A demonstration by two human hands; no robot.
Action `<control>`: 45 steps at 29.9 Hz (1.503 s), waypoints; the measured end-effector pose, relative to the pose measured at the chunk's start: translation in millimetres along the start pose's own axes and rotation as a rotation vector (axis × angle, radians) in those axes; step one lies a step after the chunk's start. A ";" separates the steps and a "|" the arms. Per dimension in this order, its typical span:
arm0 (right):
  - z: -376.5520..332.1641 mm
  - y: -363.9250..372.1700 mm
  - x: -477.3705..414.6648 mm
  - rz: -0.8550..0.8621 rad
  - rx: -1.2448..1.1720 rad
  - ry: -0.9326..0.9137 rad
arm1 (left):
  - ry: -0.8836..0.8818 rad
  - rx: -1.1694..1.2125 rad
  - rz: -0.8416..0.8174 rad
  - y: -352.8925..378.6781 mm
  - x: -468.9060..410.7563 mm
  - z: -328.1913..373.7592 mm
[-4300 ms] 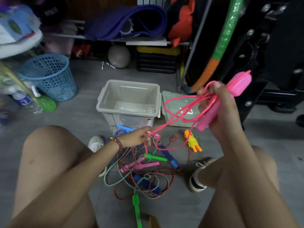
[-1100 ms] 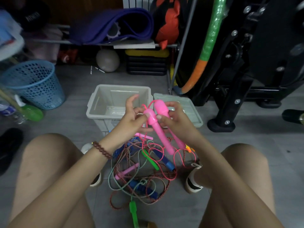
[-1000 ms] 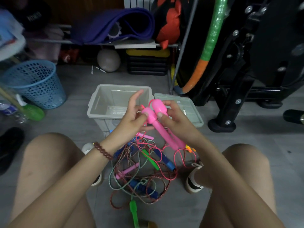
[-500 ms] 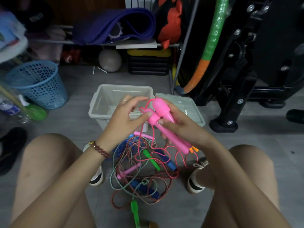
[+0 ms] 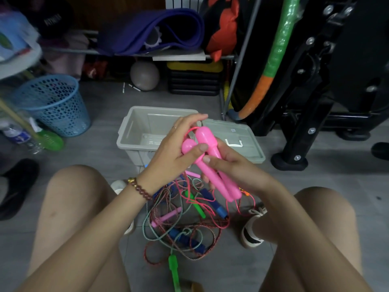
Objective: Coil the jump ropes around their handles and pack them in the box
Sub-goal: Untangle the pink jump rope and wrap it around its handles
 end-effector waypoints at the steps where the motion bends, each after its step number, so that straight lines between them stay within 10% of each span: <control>1: 0.7 -0.8 0.6 0.001 0.020 0.006 | -0.017 0.027 -0.008 2.1 -0.8 -0.5; 16: -4.9 13.7 17.6 -0.331 -0.127 0.085 | -0.105 0.286 0.046 -8.8 -12.4 2.0; 32: -13.7 5.0 6.4 -0.056 0.065 -0.152 | -0.145 0.288 0.059 -17.0 -7.5 -11.8; 35: -17.1 -2.9 5.8 -0.025 -0.077 -0.154 | -0.281 0.538 0.073 -16.4 -11.6 -31.8; 39: -22.4 -16.7 1.3 0.034 -0.318 -0.182 | -0.664 0.220 0.180 0.3 0.7 -88.5; 45: -25.0 -45.8 -1.3 0.352 -0.034 -0.276 | -0.526 -0.093 -0.236 60.1 41.4 -62.9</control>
Point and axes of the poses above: each hand's wrist, its own x-axis away from the middle knuckle, its own y-axis out of the palm, z = x × y, the point moved 10 cm from there along -x, towards the middle knuckle, and after that the axes turned 9 degrees about z, right-handed, at the moved point
